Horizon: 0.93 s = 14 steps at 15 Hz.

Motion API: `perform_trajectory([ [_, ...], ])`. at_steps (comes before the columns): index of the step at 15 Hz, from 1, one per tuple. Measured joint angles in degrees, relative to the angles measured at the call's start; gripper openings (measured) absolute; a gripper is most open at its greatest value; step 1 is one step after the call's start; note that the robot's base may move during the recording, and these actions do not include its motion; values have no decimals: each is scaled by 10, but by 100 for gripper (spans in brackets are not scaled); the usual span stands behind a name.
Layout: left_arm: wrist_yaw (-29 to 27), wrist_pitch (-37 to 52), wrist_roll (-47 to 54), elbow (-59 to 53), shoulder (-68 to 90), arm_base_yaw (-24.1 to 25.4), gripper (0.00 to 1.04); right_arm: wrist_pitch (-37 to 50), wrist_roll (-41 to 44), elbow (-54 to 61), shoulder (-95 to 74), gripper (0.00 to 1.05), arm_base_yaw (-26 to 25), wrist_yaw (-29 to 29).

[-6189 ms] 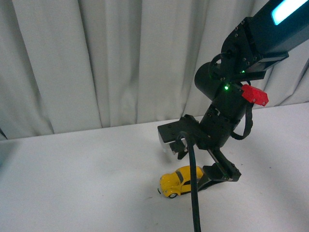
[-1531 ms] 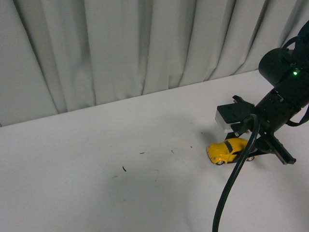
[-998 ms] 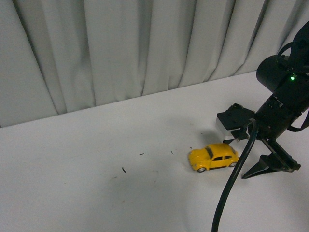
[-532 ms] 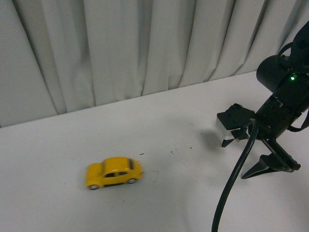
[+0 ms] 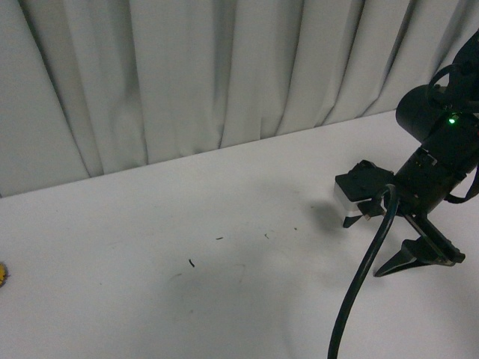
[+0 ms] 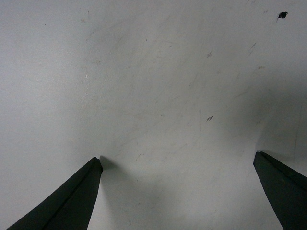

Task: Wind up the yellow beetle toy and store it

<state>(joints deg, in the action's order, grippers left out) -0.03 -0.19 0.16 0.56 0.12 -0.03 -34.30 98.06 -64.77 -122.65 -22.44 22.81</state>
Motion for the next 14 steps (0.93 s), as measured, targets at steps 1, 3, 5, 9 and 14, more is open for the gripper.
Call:
perform_trajectory([
  [1,0,0,0,0,0,0,98,3,0,0,0,98,1,2],
  [3,0,0,0,0,0,0,98,11,0,-2,2,98,10,14],
  [5,0,0,0,0,0,0,98,35,5,-14,7,98,31,39],
  [9,0,0,0,0,0,0,98,91,10,-89,96,98,48,114],
  [14,0,0,0,0,0,0,98,369,-185,-92,219,98,61,146],
])
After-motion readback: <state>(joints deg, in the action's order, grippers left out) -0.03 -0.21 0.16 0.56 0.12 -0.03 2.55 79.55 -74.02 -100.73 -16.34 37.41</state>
